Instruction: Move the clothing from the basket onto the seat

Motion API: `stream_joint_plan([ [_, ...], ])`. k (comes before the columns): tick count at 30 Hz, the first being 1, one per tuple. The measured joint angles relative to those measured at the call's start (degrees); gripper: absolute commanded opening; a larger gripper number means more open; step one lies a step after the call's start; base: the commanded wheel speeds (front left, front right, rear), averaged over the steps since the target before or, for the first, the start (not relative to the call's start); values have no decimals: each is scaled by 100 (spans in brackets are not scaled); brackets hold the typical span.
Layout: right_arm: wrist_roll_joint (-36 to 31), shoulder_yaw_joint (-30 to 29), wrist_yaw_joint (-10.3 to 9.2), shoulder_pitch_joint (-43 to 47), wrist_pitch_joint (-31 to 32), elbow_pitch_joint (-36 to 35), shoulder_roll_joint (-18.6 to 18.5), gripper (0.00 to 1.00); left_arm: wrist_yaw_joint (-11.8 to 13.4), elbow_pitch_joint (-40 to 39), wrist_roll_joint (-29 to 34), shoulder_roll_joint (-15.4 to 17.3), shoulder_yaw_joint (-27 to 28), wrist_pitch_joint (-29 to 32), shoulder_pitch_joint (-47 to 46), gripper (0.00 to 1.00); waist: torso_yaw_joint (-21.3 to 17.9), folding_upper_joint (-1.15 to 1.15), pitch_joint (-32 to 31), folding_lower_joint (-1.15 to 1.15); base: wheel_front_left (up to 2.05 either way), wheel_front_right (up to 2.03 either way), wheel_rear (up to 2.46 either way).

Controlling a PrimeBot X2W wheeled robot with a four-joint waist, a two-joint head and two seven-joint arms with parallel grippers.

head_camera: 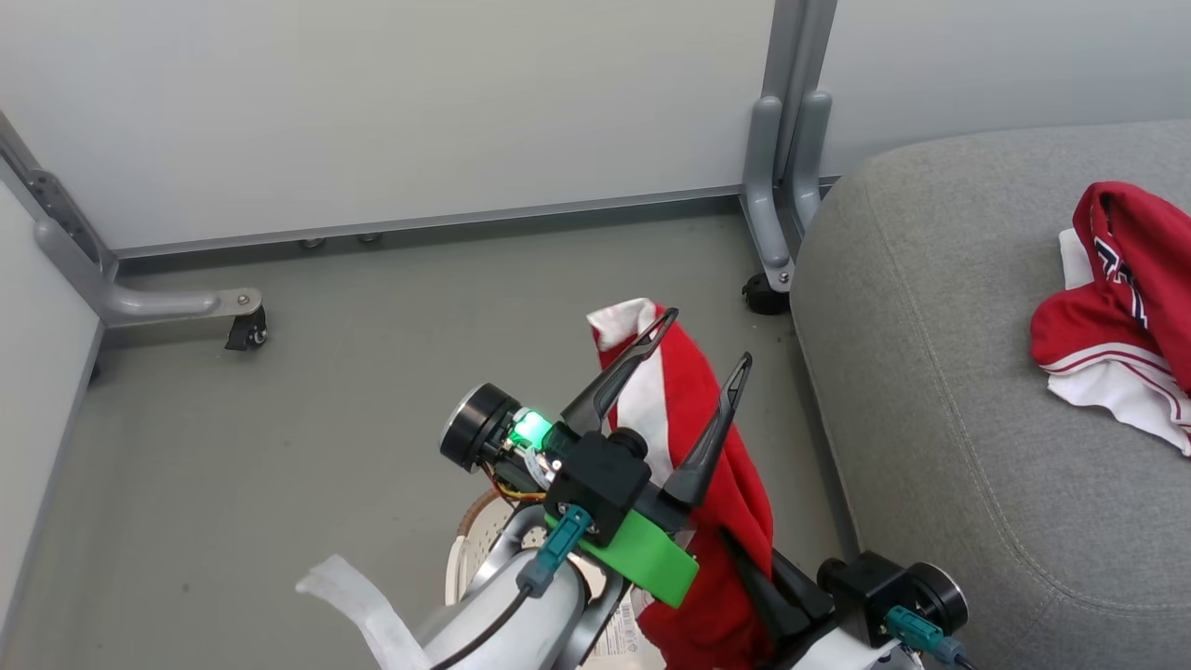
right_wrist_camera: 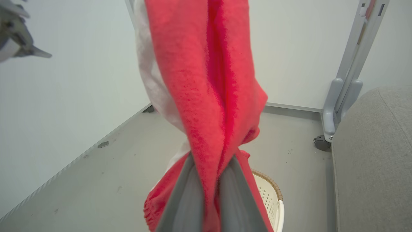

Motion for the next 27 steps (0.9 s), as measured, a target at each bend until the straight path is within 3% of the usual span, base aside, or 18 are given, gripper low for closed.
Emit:
stream_joint_plan([
  [13, 3, -37, -1, -17, 0, -12, -2, 0, -12, 230, -82, -1, 9, 0, -36, 100, -90, 0, 141, 0, 0, 0, 0],
  [22, -63, -466, -1, -239, 0, -225, -4, 0, -308, 532, -620, 27, 168, 69, 83, 100, -250, 0, 375, 0, 0, 0, 0],
  [27, -110, -801, 0, -360, 1, -481, 32, 0, -511, 601, -827, 200, 263, 44, 224, 100, -454, 0, 548, 0, 0, 0, 0],
])
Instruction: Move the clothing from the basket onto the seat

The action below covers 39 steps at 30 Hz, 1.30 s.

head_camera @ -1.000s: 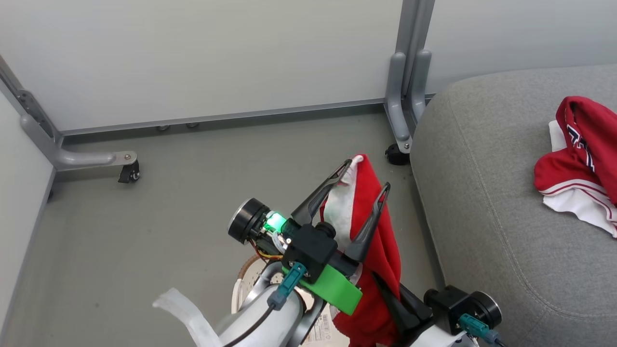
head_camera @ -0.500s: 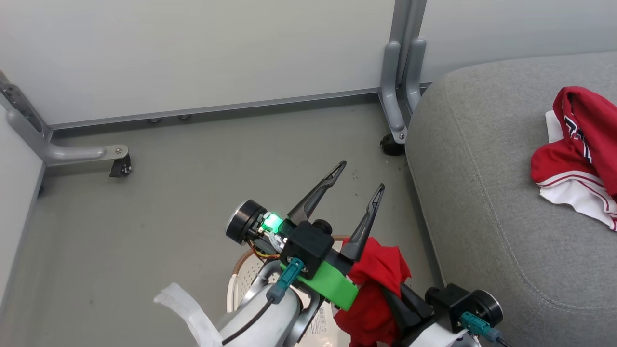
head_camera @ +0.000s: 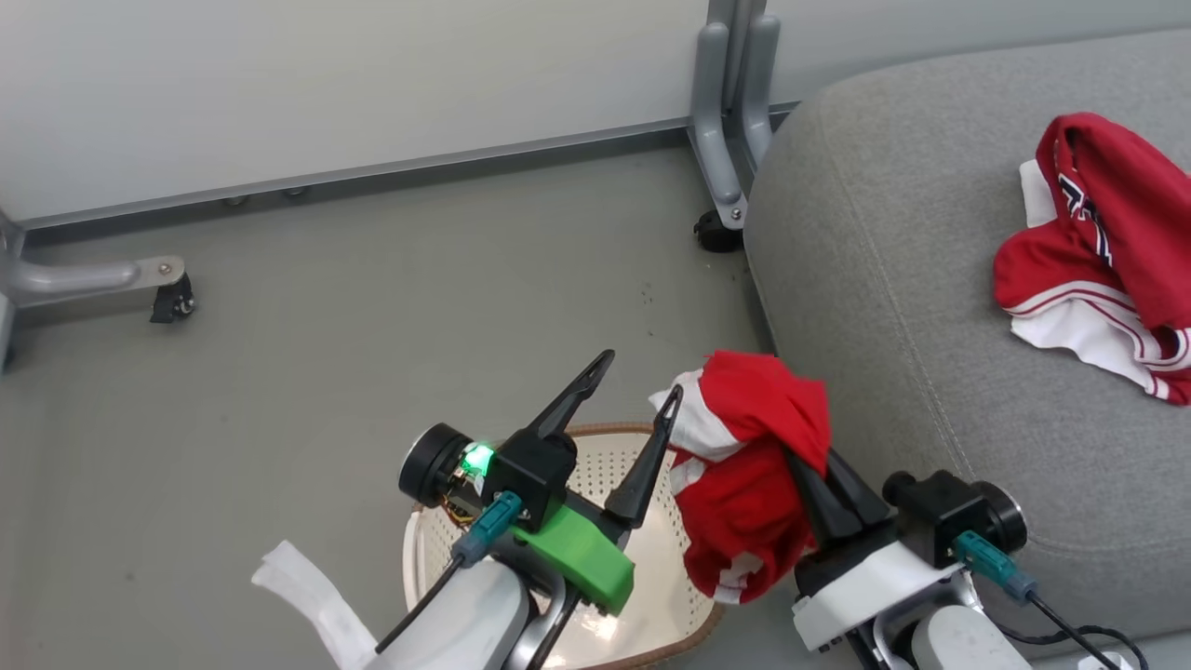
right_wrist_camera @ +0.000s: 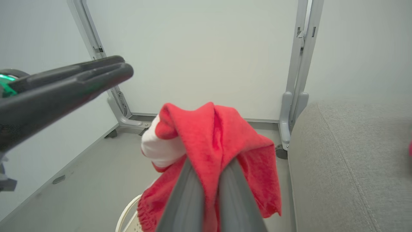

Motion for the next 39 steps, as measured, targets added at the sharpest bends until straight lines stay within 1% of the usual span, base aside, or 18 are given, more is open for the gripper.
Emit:
stream_joint_plan([
  [6, -57, -330, 0, 1, -1, -378, 44, 0, -147, -118, 46, 254, 85, -29, 197, 100, -342, 0, 183, 0, 0, 0, 0],
  [8, -67, -404, -1, 16, -1, -502, 57, 0, -212, -256, 54, 274, 158, -34, 319, 100, -489, 0, 235, 0, 0, 0, 0],
  [11, -91, -464, 0, 74, 0, -658, 74, 0, -389, -444, 140, 342, 176, -35, 509, 100, -718, 0, 297, 0, 0, 0, 0],
  [17, -99, -637, 0, 263, 0, -957, 124, 0, -550, -748, 312, 476, 382, -43, 977, 100, -1231, 0, 386, 0, 0, 0, 0],
  [22, -110, -769, -1, 464, -1, -1126, 138, 0, -627, -926, 489, 552, 510, -43, 1240, 100, -1650, 0, 435, 0, 0, 0, 0],
  [28, -137, -862, -1, 550, 0, -1284, 146, 0, -700, -991, 672, 638, 528, -43, 1358, 100, -2109, 0, 523, 0, 0, 0, 0],
  [33, -124, -926, 0, 571, 0, -1407, 177, 0, -745, -953, 768, 683, 463, -43, 1346, 100, -2336, 0, 679, 0, 0, 0, 0],
  [36, 34, -1115, -1, 500, 0, -1496, 201, 0, -751, -939, 783, 700, 388, -43, 1252, 100, -2380, 0, 824, 0, 0, 0, 0],
  [39, 281, -1466, -1, 158, -1, -1666, 205, 0, -757, -938, 793, 737, 308, -43, 1082, 100, -2348, 0, 979, 0, 0, 0, 0],
])
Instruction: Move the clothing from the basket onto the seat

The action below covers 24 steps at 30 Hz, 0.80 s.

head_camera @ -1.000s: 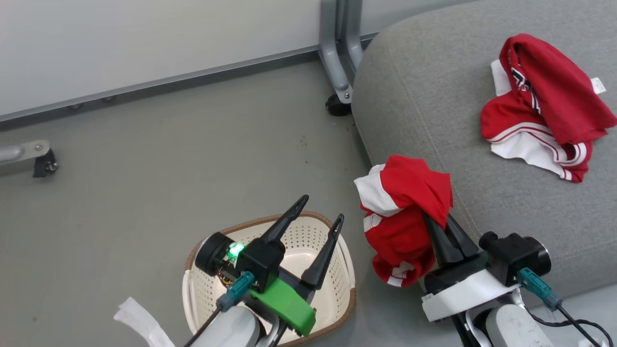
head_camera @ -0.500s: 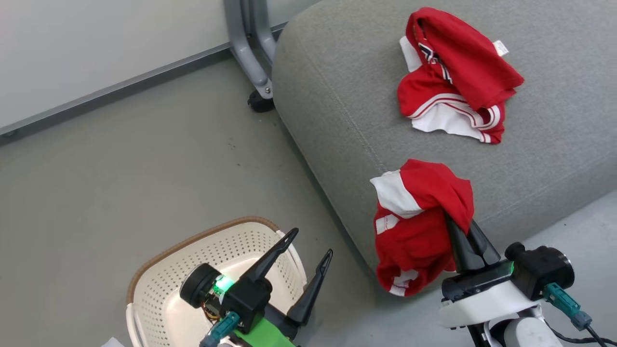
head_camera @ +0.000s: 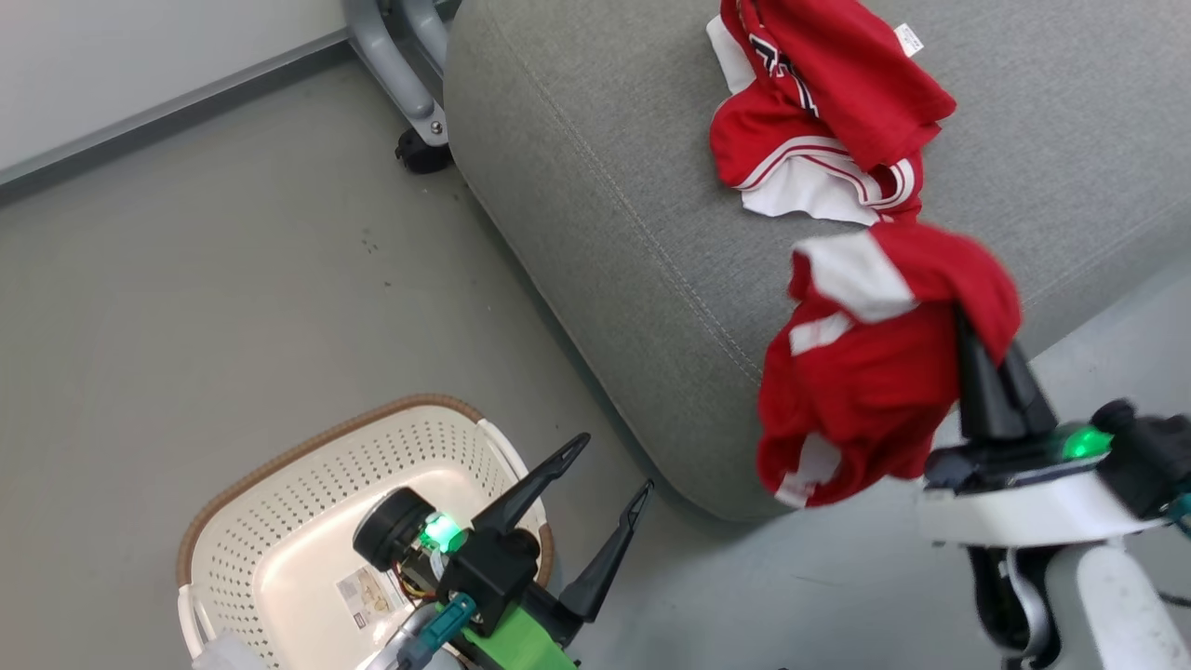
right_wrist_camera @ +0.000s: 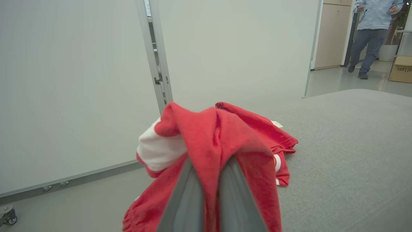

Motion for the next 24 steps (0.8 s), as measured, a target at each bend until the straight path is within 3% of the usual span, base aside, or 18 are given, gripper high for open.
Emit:
stream_joint_plan([
  [3, 166, -314, 0, -481, 0, -111, -169, 0, -13, -29, 18, 78, -46, 0, -166, 100, 97, 0, 180, 0, 0, 0, 0],
  [10, 555, -1006, 1, -2051, 0, 229, -1016, 0, -19, -162, 36, 356, -97, 0, -492, 100, 425, 0, 807, 0, 0, 0, 0],
  [19, 944, -1340, 1, -4036, -1, 2148, -2047, 0, -20, -327, 159, 595, -168, 42, -1094, 100, 820, 0, 1776, 1, 0, 0, 0],
  [24, 949, -1477, 1, -4820, 1, 3336, -2273, 0, -13, -328, 175, 601, -131, 41, -1311, 100, 1141, 0, 2198, 1, 0, 0, 0],
])
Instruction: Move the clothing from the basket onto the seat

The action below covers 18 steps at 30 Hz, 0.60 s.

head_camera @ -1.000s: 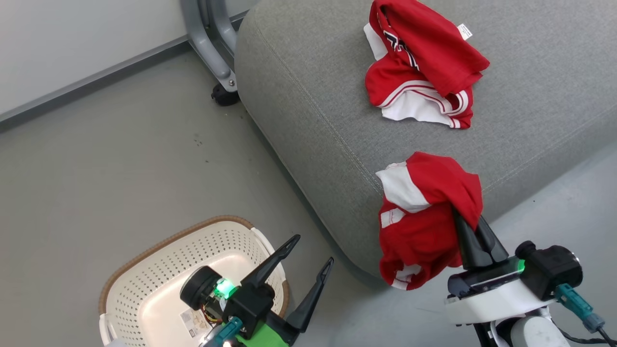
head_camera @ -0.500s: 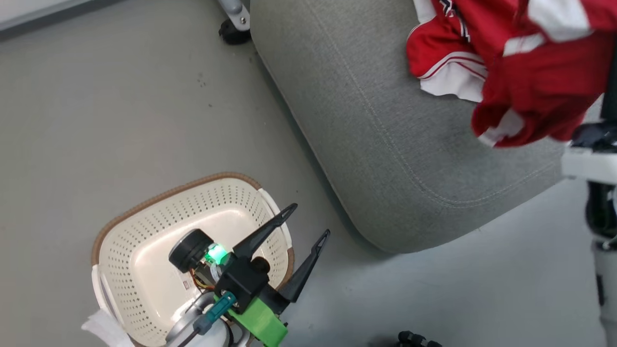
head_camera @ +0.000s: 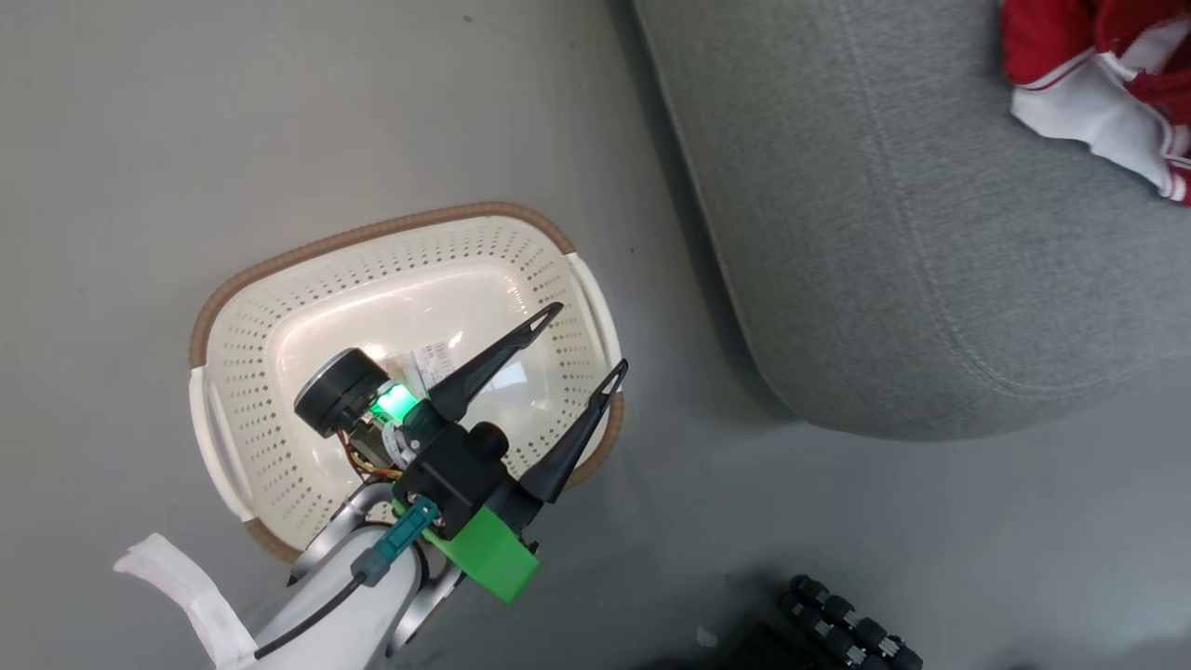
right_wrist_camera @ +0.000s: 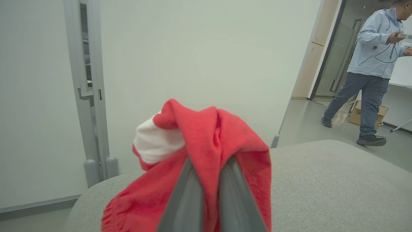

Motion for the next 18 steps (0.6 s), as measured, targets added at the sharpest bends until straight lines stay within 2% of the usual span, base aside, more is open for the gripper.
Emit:
stream_joint_plan([
  [6, -232, -41, 0, -633, -1, 1319, -69, 0, 14, 55, -1, -90, -9, -9, -73, 100, 478, 0, 321, 0, 0, 0, 0],
  [9, -337, -91, 0, -750, -1, 1615, -88, 0, 18, 102, -8, -167, -24, -24, -88, 100, 683, 0, 414, -1, 0, 0, 0],
  [10, -381, -123, 0, -763, 0, 1650, -93, 5, 18, 122, -8, -203, -32, -25, -97, 100, 751, 0, 438, -1, 0, 0, 0],
  [11, -411, -148, 0, -765, -1, 1670, -96, 24, 18, 132, -10, -237, -33, -25, -108, 100, 802, 0, 453, -1, 0, 0, 0],
  [12, -437, -194, 0, -764, -1, 1693, -91, 47, 18, 137, -14, -285, -40, -29, -120, 100, 865, 0, 468, -1, 0, 0, 0],
  [13, -474, -271, 0, -760, 0, 1709, -85, 77, 18, 140, -14, -314, -44, -32, -127, 100, 920, 0, 476, -1, 0, 0, 0],
  [14, -512, -355, 0, -746, -1, 1708, -82, 100, 18, 145, -14, -331, -45, -32, -129, 100, 962, 0, 477, -1, 0, 0, 0],
  [18, -798, -745, 0, -510, -1, 1517, 0, 100, 16, 171, -15, -427, -37, -32, -125, 100, 1086, 0, 386, -1, 0, 0, 0],
])
